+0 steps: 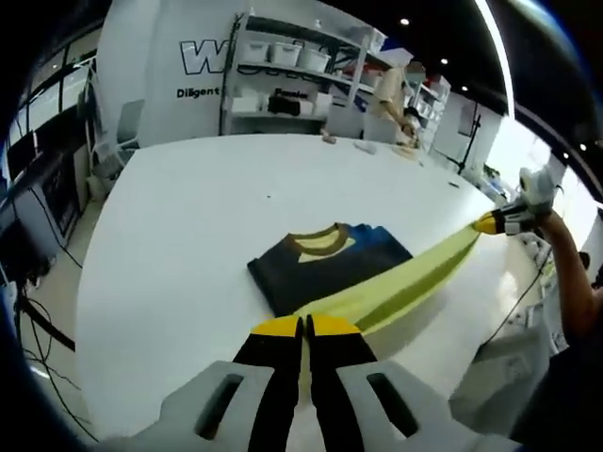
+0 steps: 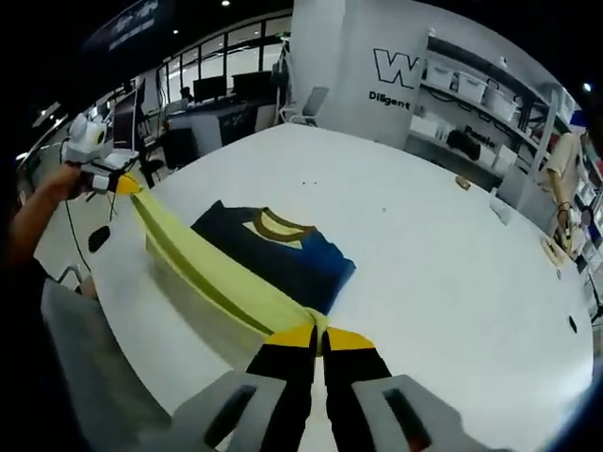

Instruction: Fold the garment on the visible template until the final outline fits inside the template.

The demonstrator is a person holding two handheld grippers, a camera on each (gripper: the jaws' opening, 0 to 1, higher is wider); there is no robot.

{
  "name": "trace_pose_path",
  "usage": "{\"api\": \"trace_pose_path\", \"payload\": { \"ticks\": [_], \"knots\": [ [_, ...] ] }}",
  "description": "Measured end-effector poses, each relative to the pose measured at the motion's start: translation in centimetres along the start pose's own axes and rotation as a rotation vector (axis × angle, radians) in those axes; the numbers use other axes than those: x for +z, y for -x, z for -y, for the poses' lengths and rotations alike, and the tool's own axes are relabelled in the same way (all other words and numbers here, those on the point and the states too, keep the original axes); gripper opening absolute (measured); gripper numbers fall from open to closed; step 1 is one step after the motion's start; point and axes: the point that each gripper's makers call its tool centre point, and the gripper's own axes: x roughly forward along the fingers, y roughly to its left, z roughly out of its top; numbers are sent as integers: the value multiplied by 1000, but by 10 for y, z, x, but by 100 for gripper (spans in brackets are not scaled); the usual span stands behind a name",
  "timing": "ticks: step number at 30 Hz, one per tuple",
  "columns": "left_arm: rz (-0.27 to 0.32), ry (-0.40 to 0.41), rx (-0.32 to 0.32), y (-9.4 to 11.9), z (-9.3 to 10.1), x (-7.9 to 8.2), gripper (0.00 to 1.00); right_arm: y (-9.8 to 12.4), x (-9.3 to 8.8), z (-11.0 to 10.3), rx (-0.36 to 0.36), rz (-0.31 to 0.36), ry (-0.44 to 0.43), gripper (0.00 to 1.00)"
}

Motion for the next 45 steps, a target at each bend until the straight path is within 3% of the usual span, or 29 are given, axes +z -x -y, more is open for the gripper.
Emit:
{"api": "trace_pose_path", "payload": {
  "ticks": [18,32,39,45],
  "knots": [
    [48,39,34,-51,-31,35,0,-48,35,34,-54,46,-8,0],
    [66,69,70,-90,-61,53,0,-99,66,55,-83,65,50,0],
    [64,87,79,-112,-72,50,0,-124,62,63,-87,55,40,0],
    [48,94,87,-137,-80,40,0,-148,47,68,-99,30,41,0]
  ]
}}
